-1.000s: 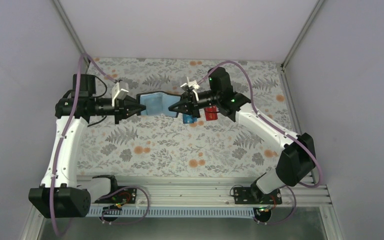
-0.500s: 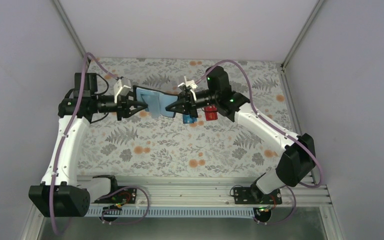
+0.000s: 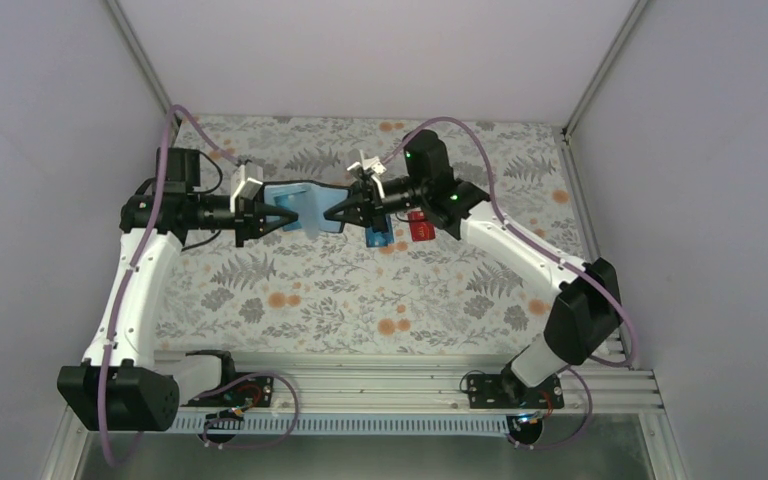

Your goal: Take the credit cards out of the card holder

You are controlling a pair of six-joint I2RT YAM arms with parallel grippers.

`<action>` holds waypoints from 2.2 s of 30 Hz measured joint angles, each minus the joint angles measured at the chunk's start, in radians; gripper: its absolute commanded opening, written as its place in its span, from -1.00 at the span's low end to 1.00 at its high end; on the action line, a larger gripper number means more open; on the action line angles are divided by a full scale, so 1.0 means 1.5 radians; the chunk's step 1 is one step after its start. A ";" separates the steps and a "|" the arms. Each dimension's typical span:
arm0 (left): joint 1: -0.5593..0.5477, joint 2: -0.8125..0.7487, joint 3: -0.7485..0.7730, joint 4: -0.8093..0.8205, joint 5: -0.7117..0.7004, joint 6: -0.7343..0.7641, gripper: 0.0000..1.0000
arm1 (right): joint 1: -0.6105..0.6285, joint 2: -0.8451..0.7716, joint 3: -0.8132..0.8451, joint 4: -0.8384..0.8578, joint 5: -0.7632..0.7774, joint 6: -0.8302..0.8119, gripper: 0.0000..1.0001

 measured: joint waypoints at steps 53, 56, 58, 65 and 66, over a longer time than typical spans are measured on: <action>0.003 0.005 -0.021 0.036 -0.050 -0.043 -0.93 | 0.059 -0.010 -0.016 0.016 0.209 0.049 -0.92; -0.001 -0.002 -0.020 0.020 -0.034 -0.030 -0.95 | 0.054 -0.013 -0.015 0.008 0.177 0.029 -0.91; -0.003 -0.003 -0.020 0.013 -0.032 -0.030 -0.95 | 0.053 -0.013 -0.015 0.005 0.161 0.018 -0.84; 0.001 -0.007 -0.022 0.053 -0.121 -0.093 -0.95 | 0.036 -0.035 -0.026 -0.005 0.261 0.039 -0.23; 0.001 -0.007 -0.026 0.070 -0.157 -0.108 -0.95 | 0.034 -0.040 -0.027 -0.007 0.324 0.055 -0.24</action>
